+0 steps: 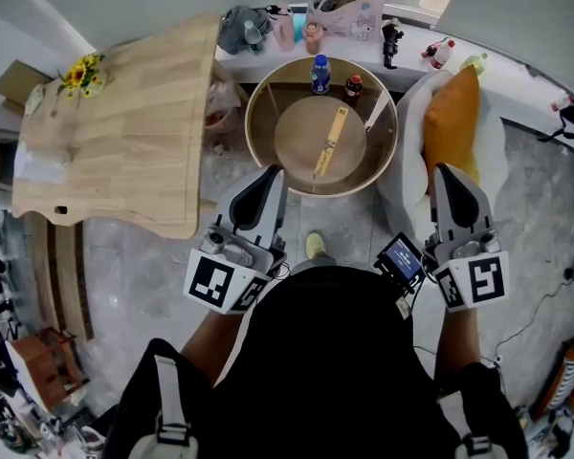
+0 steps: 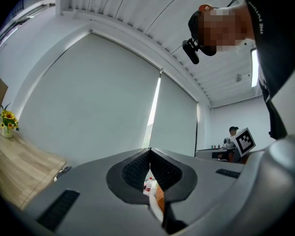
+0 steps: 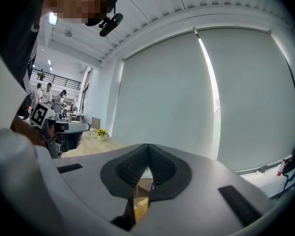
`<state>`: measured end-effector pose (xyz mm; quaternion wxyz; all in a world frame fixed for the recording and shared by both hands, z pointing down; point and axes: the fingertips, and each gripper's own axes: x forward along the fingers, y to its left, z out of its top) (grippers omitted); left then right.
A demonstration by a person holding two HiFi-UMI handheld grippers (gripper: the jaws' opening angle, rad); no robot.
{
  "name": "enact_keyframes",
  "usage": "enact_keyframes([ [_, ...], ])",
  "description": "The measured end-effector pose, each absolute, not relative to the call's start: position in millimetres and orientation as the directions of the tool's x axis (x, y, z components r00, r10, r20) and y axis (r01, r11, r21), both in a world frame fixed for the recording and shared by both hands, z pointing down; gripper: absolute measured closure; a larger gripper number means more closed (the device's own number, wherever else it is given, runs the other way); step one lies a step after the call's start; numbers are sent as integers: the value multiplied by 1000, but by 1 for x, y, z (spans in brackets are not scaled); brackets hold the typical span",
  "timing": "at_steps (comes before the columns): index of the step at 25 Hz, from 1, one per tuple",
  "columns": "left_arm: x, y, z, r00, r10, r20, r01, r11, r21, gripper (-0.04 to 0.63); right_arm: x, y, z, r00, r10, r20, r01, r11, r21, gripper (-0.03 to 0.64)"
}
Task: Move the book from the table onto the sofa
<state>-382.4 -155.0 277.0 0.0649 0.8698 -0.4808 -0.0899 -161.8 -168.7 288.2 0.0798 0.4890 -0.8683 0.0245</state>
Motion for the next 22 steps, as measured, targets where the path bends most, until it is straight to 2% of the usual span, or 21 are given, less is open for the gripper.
enact_keyframes([
  [10, -389, -166, 274, 531, -839, -123, -808, -544, 224, 581, -174, -176, 290, -502, -847, 174, -857, 515, 34, 607],
  [22, -393, -164, 285, 515, -853, -89, -825, -521, 218, 581, -181, -173, 294, -519, -840, 158, -846, 531, 44, 607],
])
